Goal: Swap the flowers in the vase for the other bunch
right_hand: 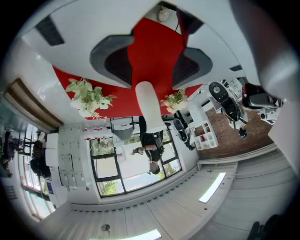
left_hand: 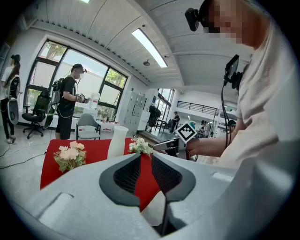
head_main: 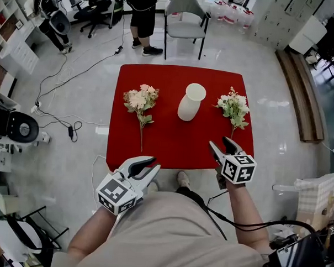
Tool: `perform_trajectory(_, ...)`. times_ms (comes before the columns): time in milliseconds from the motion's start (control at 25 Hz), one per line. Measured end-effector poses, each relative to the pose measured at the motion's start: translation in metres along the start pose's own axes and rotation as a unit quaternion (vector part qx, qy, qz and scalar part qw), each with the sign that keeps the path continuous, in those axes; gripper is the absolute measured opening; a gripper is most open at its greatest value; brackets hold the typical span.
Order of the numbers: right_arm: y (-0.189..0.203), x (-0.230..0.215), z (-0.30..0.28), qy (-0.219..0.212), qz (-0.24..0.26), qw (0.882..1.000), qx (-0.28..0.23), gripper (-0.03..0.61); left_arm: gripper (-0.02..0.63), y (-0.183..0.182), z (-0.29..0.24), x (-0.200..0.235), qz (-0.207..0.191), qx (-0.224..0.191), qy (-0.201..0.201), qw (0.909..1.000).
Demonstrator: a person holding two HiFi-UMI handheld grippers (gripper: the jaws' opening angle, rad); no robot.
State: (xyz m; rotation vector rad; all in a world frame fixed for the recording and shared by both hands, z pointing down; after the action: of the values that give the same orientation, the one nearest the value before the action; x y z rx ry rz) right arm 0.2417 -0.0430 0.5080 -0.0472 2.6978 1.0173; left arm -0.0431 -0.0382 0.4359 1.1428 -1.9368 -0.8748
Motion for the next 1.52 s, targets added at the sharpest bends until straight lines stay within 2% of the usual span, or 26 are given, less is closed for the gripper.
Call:
perform_trajectory(280,0.016,0.078,-0.001,-0.064,0.024,0.997,0.019,0.267,0.057,0.017,0.02,0.003,-0.002,0.003,0.0,1.0)
perform_trajectory(560,0.013,0.135,-0.038,-0.112,0.057,0.991,0.04,0.267,0.057,0.036,0.049,0.015,0.012,-0.013,-0.017,0.9997)
perform_trajectory(680,0.004,0.158,-0.064,-0.136,0.064,0.987,0.047,0.268,0.057,0.047,0.066,0.021,0.023,-0.018,-0.033,0.999)
perform_trajectory(840,-0.013,0.184,-0.104,-0.181,0.062,0.98,0.058,0.27,0.057,0.064,0.093,0.031,0.04,-0.021,-0.075,0.9962)
perform_trajectory(960,-0.026,0.196,-0.138,-0.203,0.046,0.975,0.079,0.275,0.057,0.078,0.108,0.035,0.056,-0.024,-0.099,0.9932)
perform_trajectory(1200,-0.067,0.205,-0.2,-0.209,-0.014,0.973,0.1,0.316,0.057,0.098,0.132,0.04,0.085,-0.033,-0.139,0.9861)
perform_trajectory(1520,-0.115,0.188,-0.269,-0.182,-0.083,0.974,0.106,0.357,0.057,0.119,0.147,0.044,0.121,-0.038,-0.179,0.9756)
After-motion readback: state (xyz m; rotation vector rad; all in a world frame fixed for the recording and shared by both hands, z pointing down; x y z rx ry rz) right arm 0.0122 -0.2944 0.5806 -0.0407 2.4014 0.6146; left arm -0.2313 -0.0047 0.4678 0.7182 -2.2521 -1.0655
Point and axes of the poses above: the fingertips, and each gripper's own axes: z backward along the fingers, x to its left, y out of its underside, the point moved 5 cm from there along z, backward along the fingers, and after that the axes turned 14 degrees about x, right-handed, at the moved point
